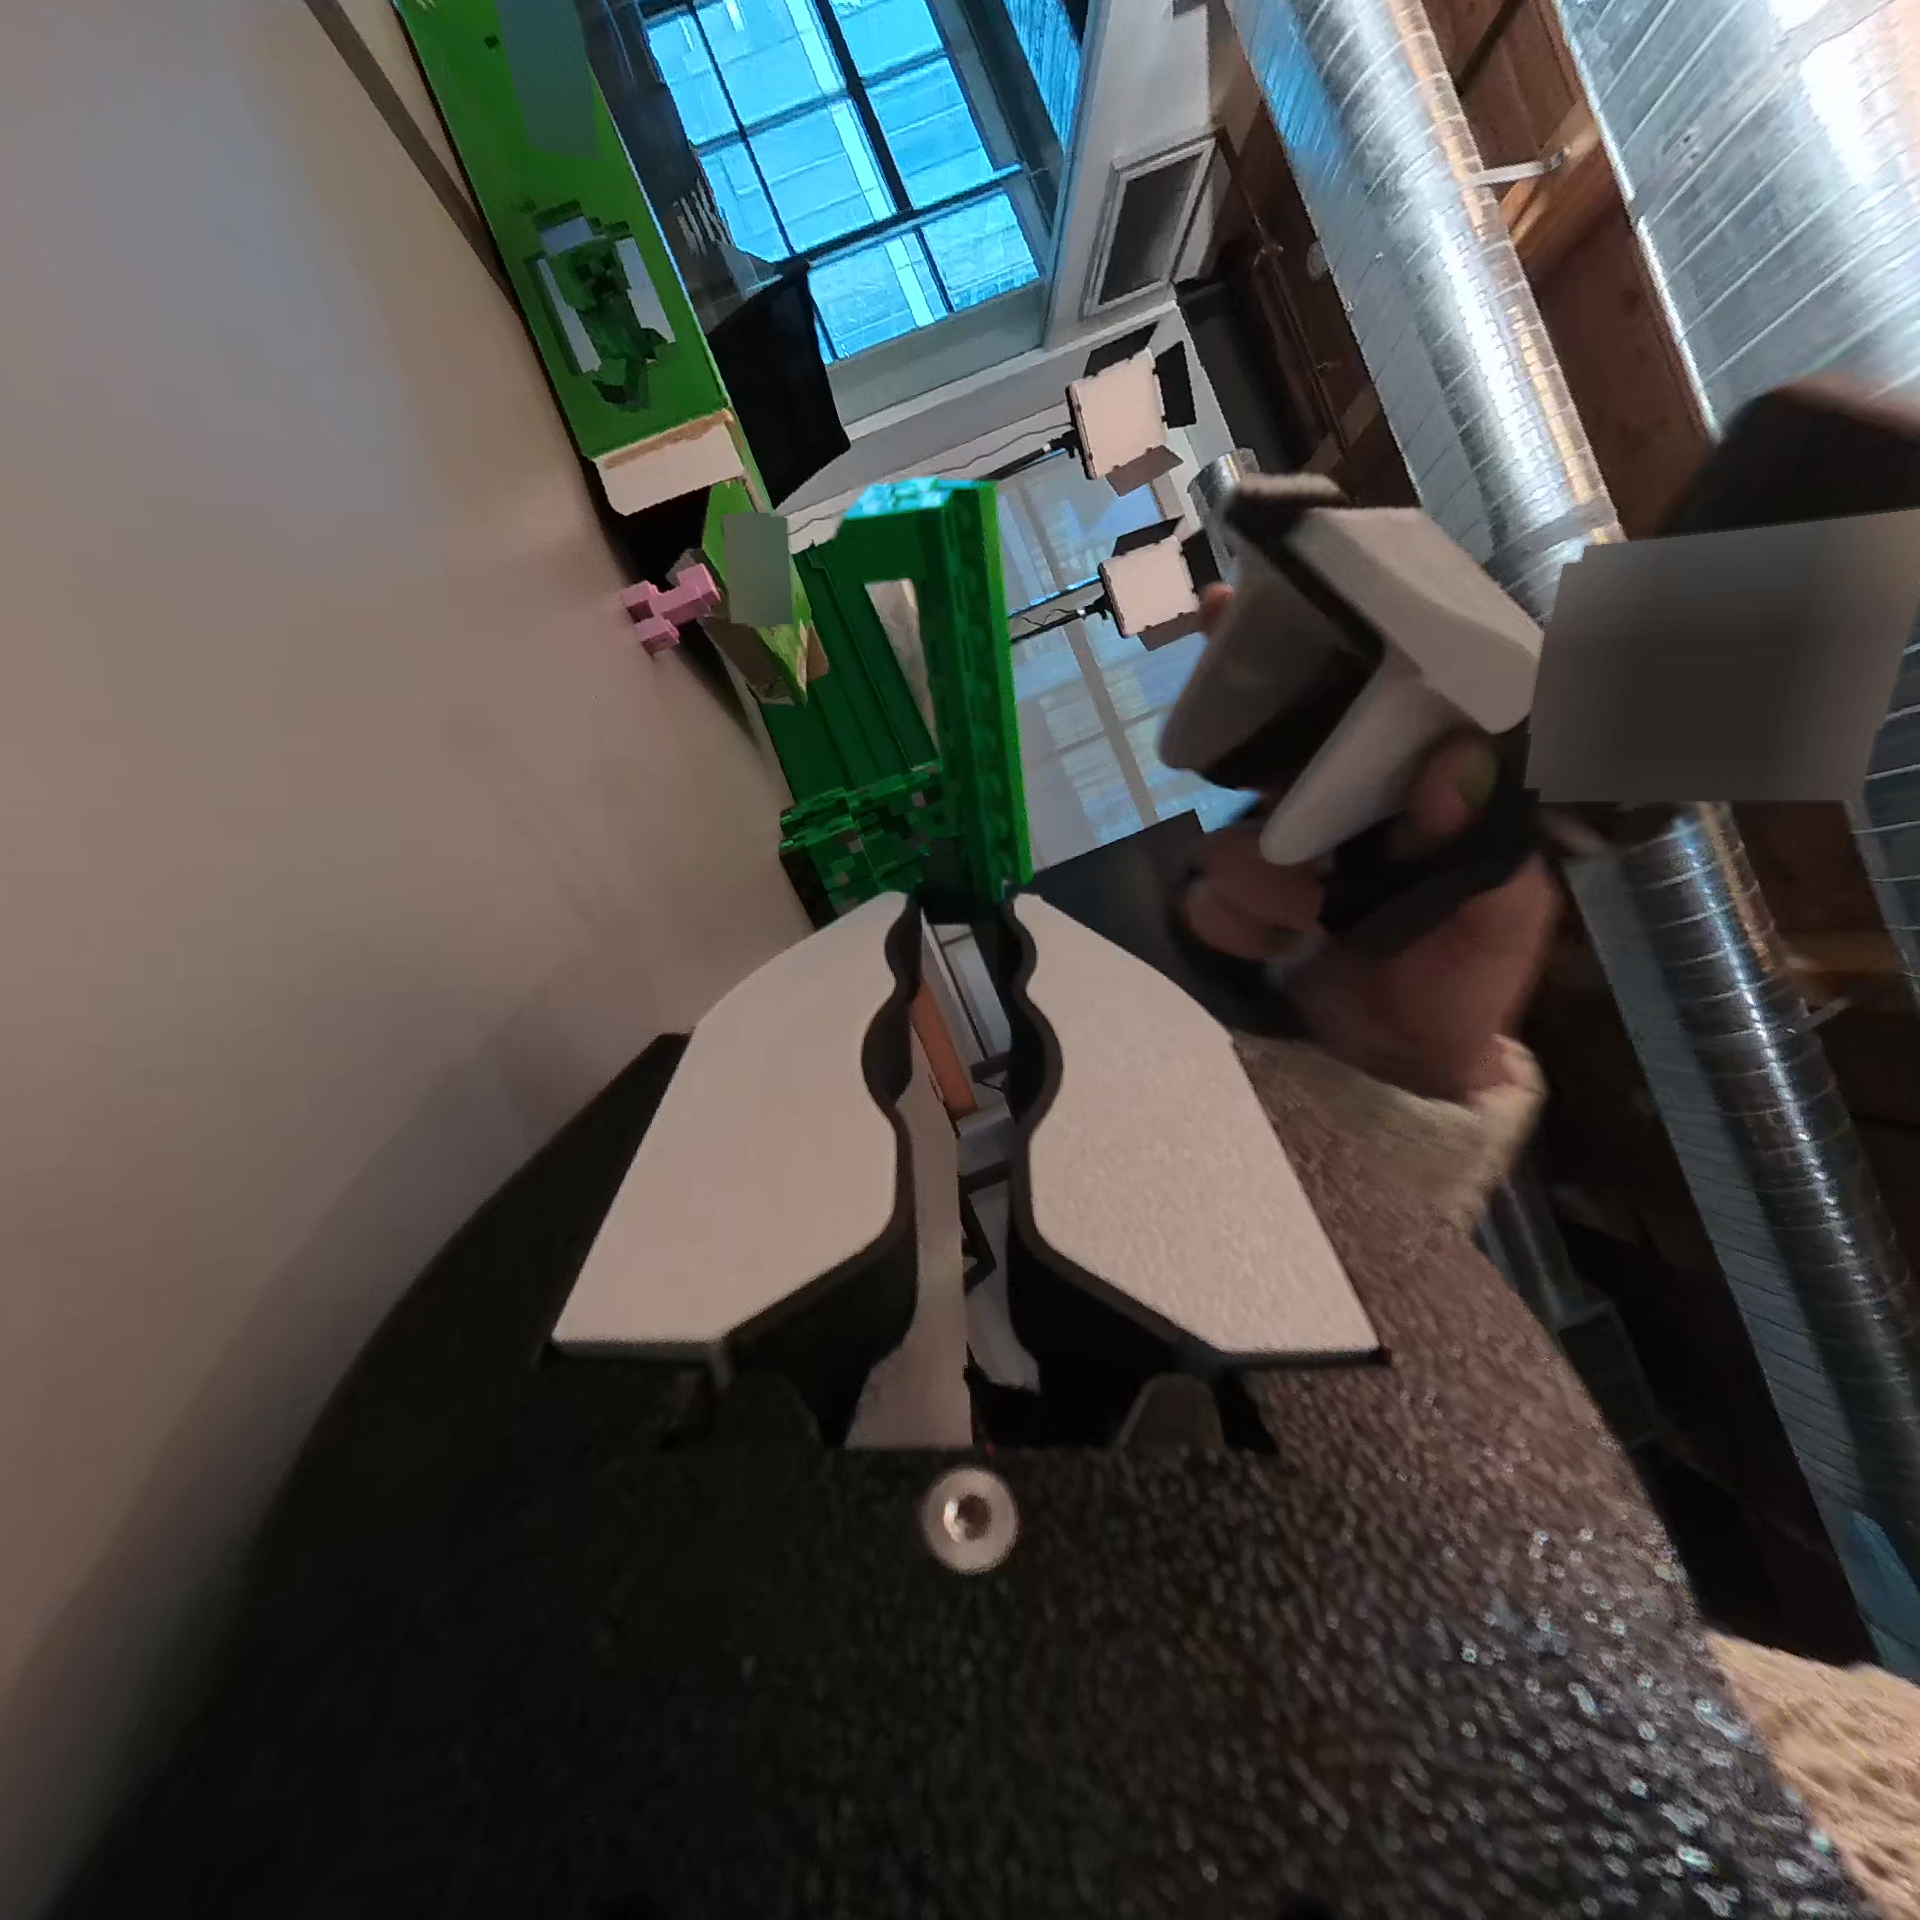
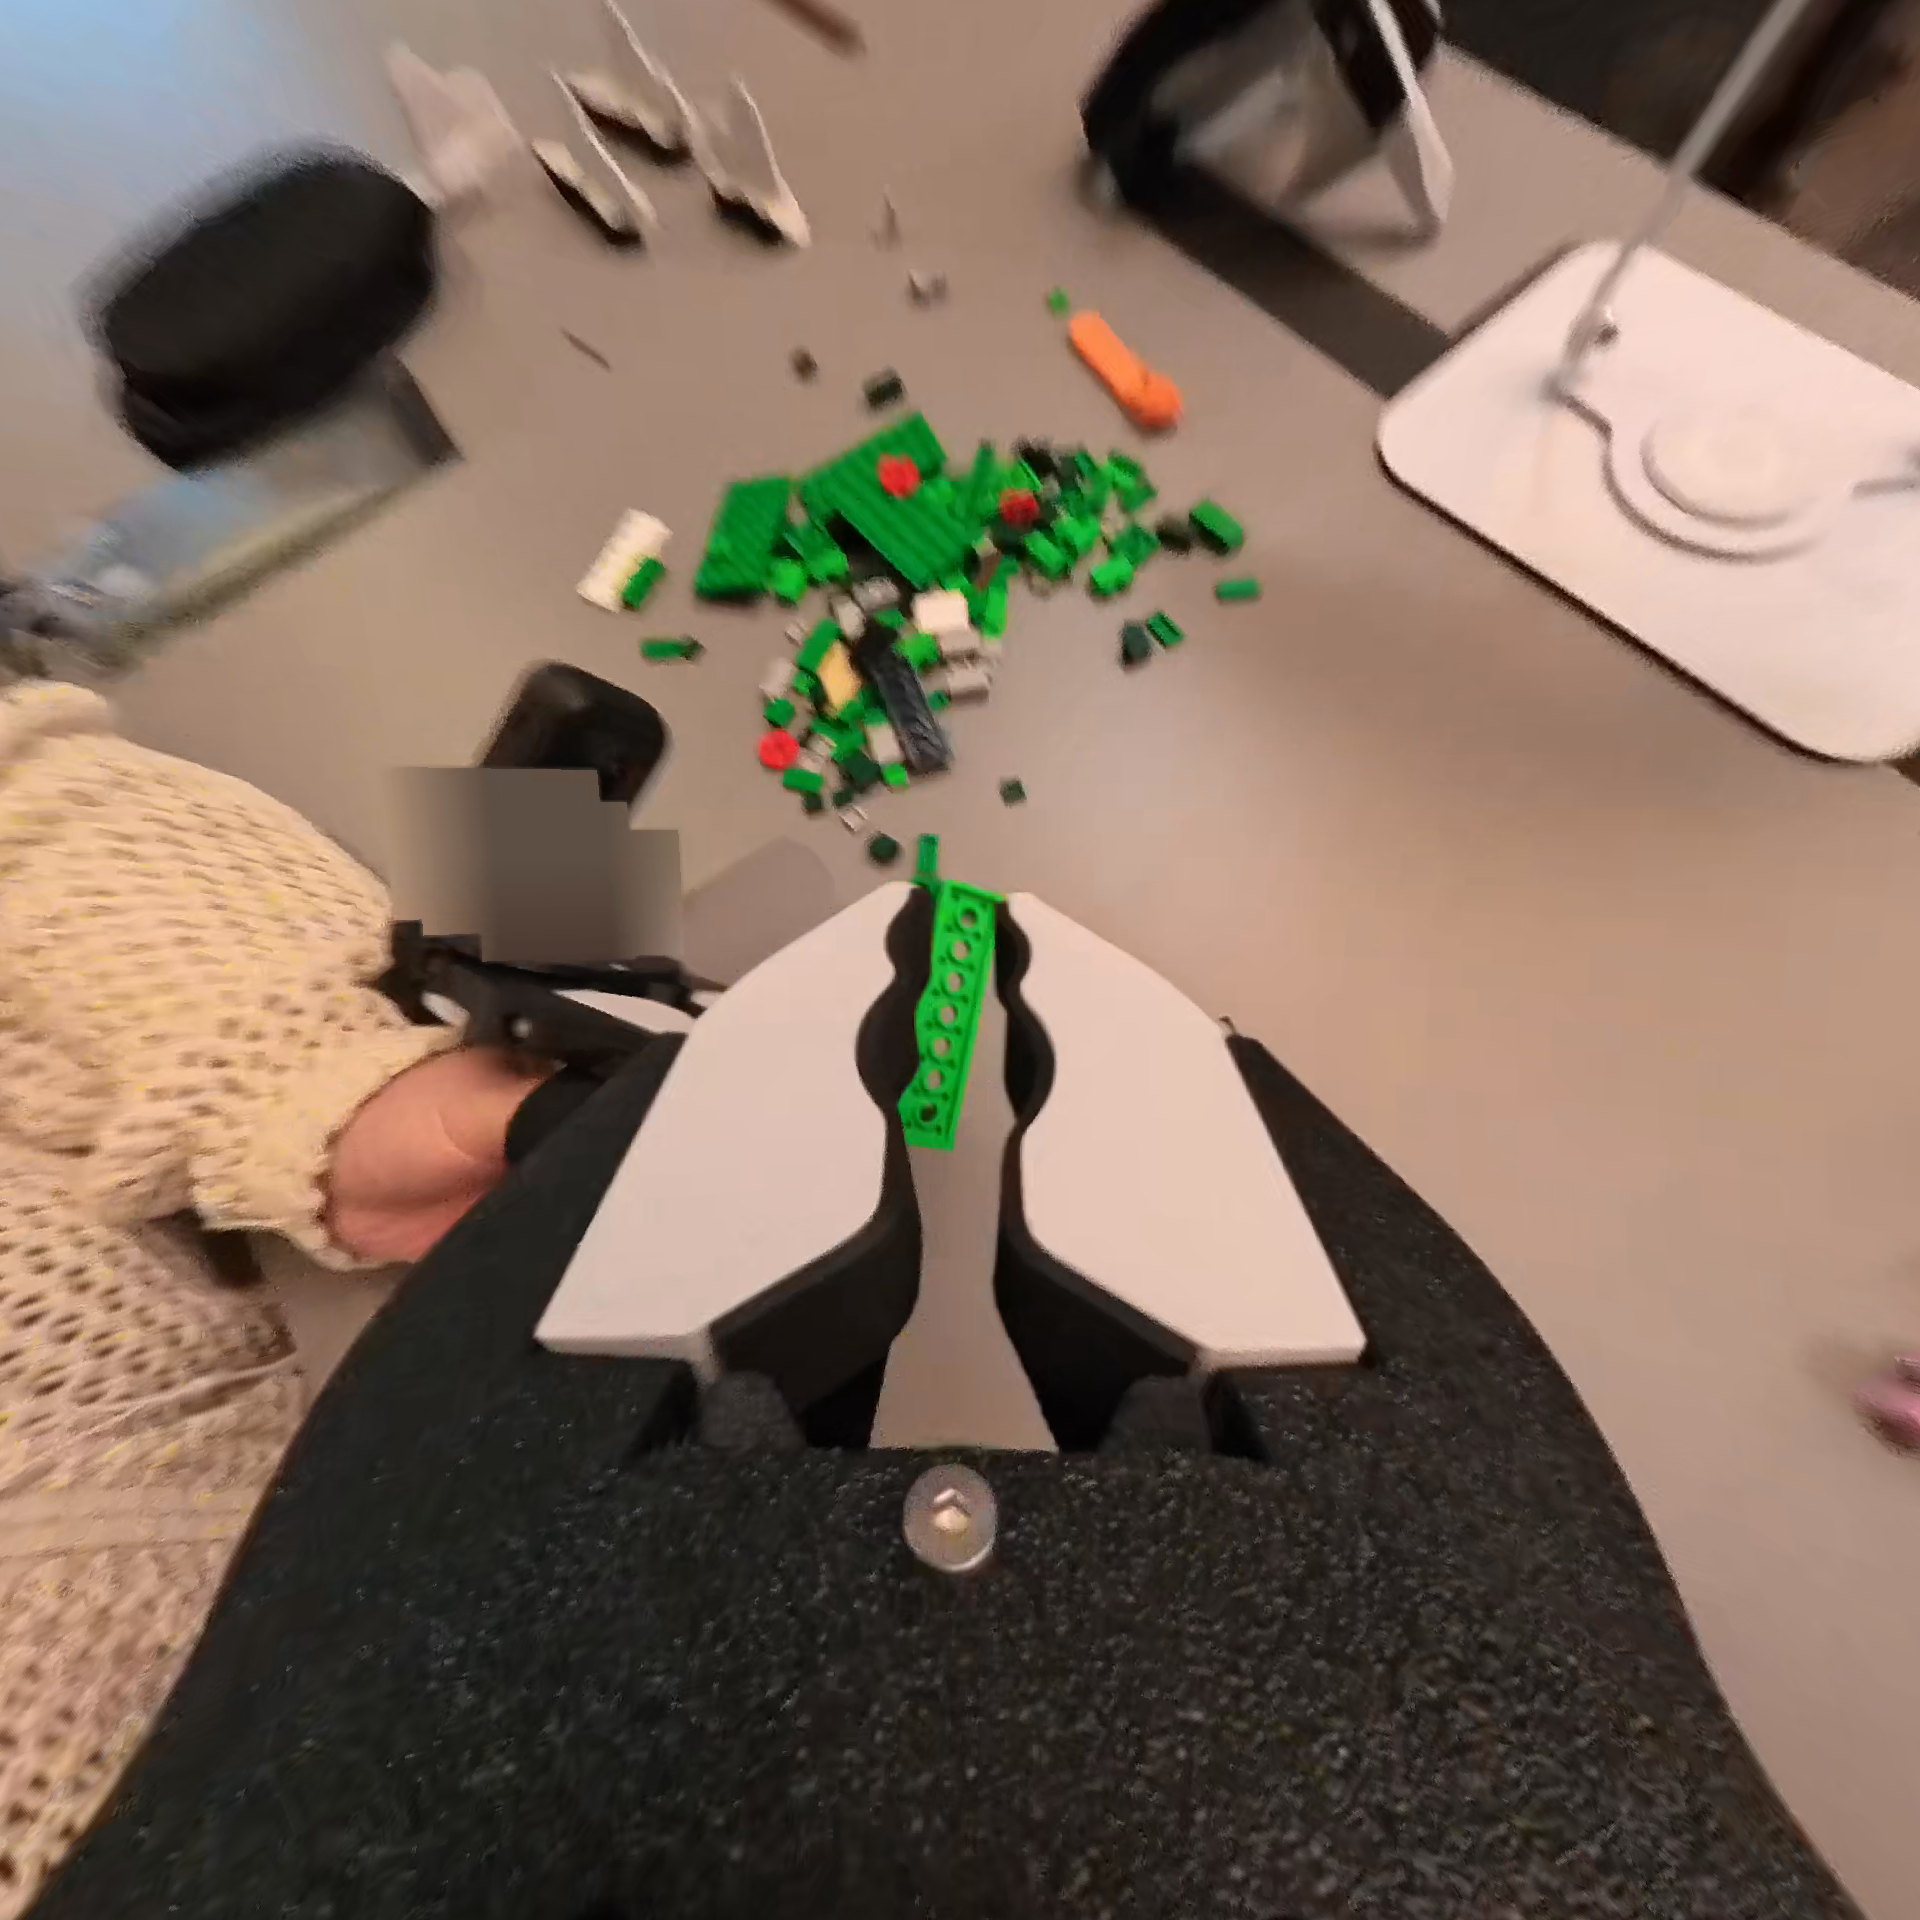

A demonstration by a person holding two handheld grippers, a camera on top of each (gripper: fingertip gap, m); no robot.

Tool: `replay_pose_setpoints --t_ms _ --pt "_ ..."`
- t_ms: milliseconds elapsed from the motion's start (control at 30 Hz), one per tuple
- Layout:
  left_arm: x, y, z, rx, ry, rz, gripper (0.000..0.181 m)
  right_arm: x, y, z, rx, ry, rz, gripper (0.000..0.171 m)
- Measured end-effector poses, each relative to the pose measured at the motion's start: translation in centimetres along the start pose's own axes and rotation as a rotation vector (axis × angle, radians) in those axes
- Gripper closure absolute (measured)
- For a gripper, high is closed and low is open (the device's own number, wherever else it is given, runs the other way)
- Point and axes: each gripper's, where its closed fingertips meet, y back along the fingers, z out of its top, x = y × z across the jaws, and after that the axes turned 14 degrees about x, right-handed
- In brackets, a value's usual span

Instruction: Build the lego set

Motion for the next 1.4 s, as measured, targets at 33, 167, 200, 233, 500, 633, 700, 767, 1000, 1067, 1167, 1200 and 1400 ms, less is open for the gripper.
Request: replay_pose_setpoints --t_ms 33,167,200,233,500,633,700,767,1000,1067,1167,1200,1400 --pt "-0.1 0.0 -0.1 0.005 -0.002 -0.008 0.169 0.0 0.4 0.1 -0.066 -0.002 0.079 0.153" --pt "-0.6 -0.3 -0.4 0.026 -0.010 -0.045 0.169 -1.1 0.3 -1.2 -0.178 -0.131 0.370 0.138" --pt "-0.8 -0.3 -0.5 0.031 -0.014 -0.054 0.169 -1.2 -0.2 -1.7 -0.166 -0.185 0.447 0.133" --pt "-0.9 -0.4 -0.6 0.037 -0.018 -0.065 0.169 -1.0 -0.7 -2.1 -0.162 -0.223 0.527 0.132" --pt "-1.8 -0.7 -1.1 0.078 -0.023 -0.139 0.169 1.0 -2.7 -2.4 -0.168 -0.425 0.982 0.132" --pt "-2.0 -0.8 -1.3 0.088 -0.025 -0.151 0.169 1.3 -2.9 -2.3 -0.155 -0.420 1.022 0.137" --pt "-2.0 -0.9 -1.3 0.090 -0.024 -0.156 0.169 1.3 -2.8 -2.2 -0.152 -0.422 1.043 0.139" --pt "-2.0 -0.9 -1.3 0.092 -0.022 -0.159 0.169 1.3 -2.8 -2.2 -0.149 -0.424 1.053 0.143" --pt "-1.9 -1.2 -1.5 0.108 -0.025 -0.148 0.169 1.1 -2.8 -2.4 -0.142 -0.418 1.017 0.151" --pt "-1.8 -1.3 -1.6 0.118 -0.029 -0.136 0.169 1.1 -2.8 -2.5 -0.139 -0.405 0.983 0.152" --pt "-1.7 -1.5 -1.9 0.137 -0.043 -0.119 0.169 1.2 -2.8 -2.8 -0.128 -0.367 0.908 0.154" --pt "-1.7 -1.6 -2.0 0.144 -0.050 -0.114 0.168 1.4 -2.8 -2.9 -0.125 -0.353 0.888 0.154" --pt "-1.8 -1.9 -2.6 0.179 -0.084 -0.094 0.168 1.9 -2.7 -3.4 -0.103 -0.256 0.762 0.155"
